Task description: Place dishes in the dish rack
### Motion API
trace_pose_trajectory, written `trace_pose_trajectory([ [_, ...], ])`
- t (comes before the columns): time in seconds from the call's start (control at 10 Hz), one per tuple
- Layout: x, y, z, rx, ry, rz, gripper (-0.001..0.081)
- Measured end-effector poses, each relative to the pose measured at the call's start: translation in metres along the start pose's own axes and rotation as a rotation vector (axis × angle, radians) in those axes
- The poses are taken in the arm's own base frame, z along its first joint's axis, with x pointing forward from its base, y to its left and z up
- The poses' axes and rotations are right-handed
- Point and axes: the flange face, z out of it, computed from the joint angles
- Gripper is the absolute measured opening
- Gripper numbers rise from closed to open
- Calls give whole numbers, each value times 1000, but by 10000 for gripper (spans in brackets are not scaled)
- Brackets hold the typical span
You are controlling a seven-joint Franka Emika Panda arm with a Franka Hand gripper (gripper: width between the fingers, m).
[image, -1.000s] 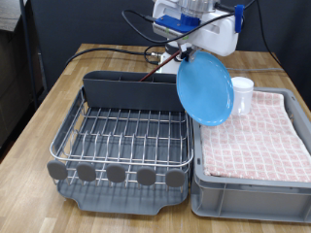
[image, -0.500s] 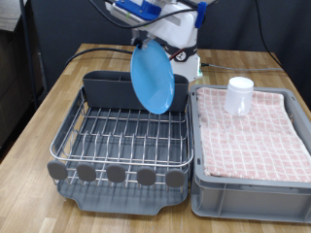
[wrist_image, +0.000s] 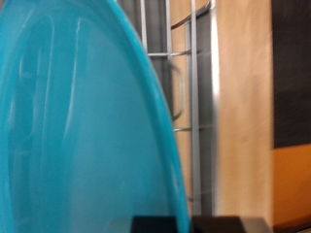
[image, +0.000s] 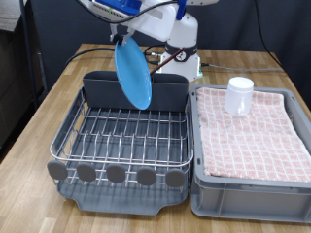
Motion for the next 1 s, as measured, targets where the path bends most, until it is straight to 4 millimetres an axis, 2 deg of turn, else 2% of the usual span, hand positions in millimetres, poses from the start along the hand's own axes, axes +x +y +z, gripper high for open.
trace_pose_trajectory([
  [0.3, 30, 12, -5, -27, 50, -178, 22],
  [0.6, 56, 9, 3, -79, 78, -232, 22],
  [1.0, 64, -12, 25, -104, 78, -266, 22],
])
